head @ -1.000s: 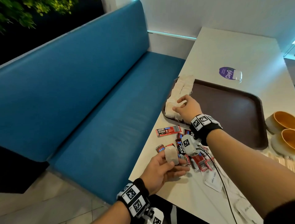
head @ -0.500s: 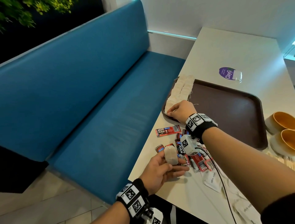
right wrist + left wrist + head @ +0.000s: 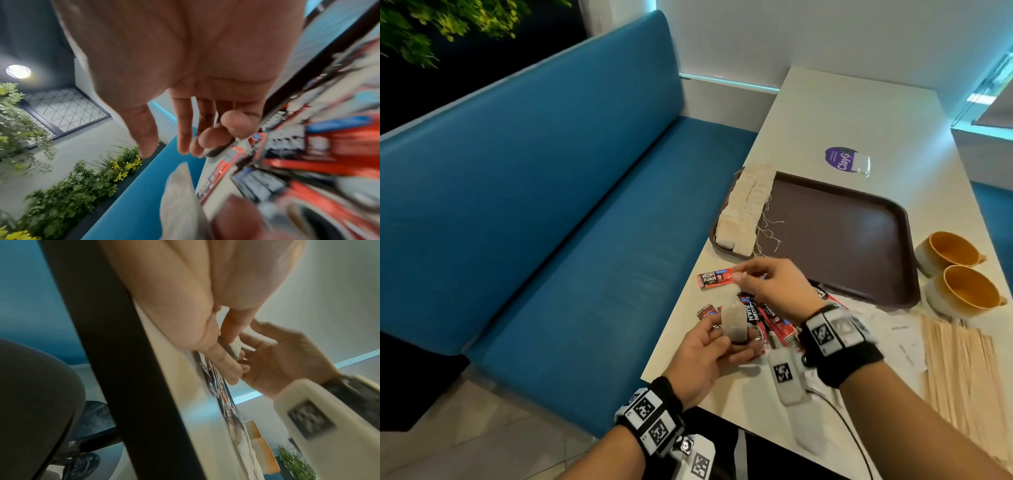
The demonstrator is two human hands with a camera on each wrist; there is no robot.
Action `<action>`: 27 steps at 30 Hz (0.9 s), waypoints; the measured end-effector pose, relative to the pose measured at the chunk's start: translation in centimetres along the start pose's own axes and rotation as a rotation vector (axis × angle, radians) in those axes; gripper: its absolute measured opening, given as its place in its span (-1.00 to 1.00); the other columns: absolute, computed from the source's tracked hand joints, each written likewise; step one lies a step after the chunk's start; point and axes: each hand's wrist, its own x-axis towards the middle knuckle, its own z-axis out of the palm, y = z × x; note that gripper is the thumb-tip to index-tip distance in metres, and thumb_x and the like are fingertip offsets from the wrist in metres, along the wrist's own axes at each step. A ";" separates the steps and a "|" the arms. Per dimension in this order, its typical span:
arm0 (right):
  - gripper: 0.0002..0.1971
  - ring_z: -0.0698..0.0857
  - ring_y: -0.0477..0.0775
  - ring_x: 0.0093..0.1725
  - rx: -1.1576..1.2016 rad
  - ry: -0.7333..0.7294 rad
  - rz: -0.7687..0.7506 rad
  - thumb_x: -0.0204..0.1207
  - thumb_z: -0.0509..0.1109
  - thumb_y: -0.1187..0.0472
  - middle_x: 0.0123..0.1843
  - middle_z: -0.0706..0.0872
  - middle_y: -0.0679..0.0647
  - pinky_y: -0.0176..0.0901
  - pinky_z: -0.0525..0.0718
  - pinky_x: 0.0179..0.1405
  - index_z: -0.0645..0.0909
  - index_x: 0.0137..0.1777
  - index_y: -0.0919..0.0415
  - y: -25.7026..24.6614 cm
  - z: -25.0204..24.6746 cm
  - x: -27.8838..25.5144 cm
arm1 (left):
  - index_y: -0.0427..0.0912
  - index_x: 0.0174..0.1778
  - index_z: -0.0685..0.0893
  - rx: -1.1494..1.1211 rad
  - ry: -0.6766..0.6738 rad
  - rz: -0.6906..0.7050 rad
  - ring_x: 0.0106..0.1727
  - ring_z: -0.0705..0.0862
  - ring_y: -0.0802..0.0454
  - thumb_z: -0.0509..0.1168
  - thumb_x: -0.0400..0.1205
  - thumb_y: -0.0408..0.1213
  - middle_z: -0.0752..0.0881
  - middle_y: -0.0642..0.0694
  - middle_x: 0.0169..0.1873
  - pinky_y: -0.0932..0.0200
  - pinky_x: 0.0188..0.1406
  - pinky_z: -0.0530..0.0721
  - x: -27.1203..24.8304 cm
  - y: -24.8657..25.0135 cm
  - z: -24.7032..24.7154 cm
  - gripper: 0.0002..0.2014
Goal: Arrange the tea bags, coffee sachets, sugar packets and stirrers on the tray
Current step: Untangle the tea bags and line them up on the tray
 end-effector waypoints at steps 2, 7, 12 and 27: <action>-0.74 0.78 0.02 -0.17 0.048 -0.064 0.033 0.49 0.63 0.01 -0.04 0.85 0.05 -0.26 0.73 -0.10 0.78 0.13 0.01 1.4 0.8 -2.3 | -0.34 0.45 0.48 0.019 0.022 0.013 0.21 0.76 -0.46 0.05 0.82 -0.56 0.72 -0.48 0.29 -0.30 0.12 0.80 -0.1 0.0 0.1 -0.70; -0.92 0.78 -0.08 -0.19 -0.029 -0.009 0.032 0.52 0.61 0.10 -0.19 0.84 -0.05 -0.05 0.76 -0.05 0.77 -0.10 0.03 4.4 1.4 -4.6 | -0.42 0.38 0.47 0.074 0.119 0.018 -0.02 0.84 -0.38 0.14 0.81 -0.51 0.77 -0.49 0.16 -0.29 -0.02 0.84 0.1 -0.2 0.8 -0.77; -0.90 0.68 -0.15 -0.41 0.073 0.080 0.031 0.58 0.56 0.16 -0.35 0.80 -0.03 -0.20 0.69 -0.31 0.78 -0.16 0.10 2.9 -1.0 -3.6 | -0.35 0.11 0.58 0.235 0.178 0.019 -0.13 0.84 -0.24 0.23 0.79 -0.47 0.86 -0.37 -0.02 -0.06 -0.04 0.77 0.1 2.3 2.1 -0.95; -0.77 0.75 -0.05 -0.18 -0.058 0.085 0.143 0.45 0.68 0.14 -0.08 0.84 0.03 -0.15 0.75 -0.04 0.79 0.06 0.15 3.8 -3.1 10.9 | 0.02 0.48 0.56 1.700 0.059 0.313 0.41 0.35 0.05 0.30 0.71 -0.14 0.54 0.12 0.39 0.22 0.44 0.33 9.2 12.4 3.1 -0.62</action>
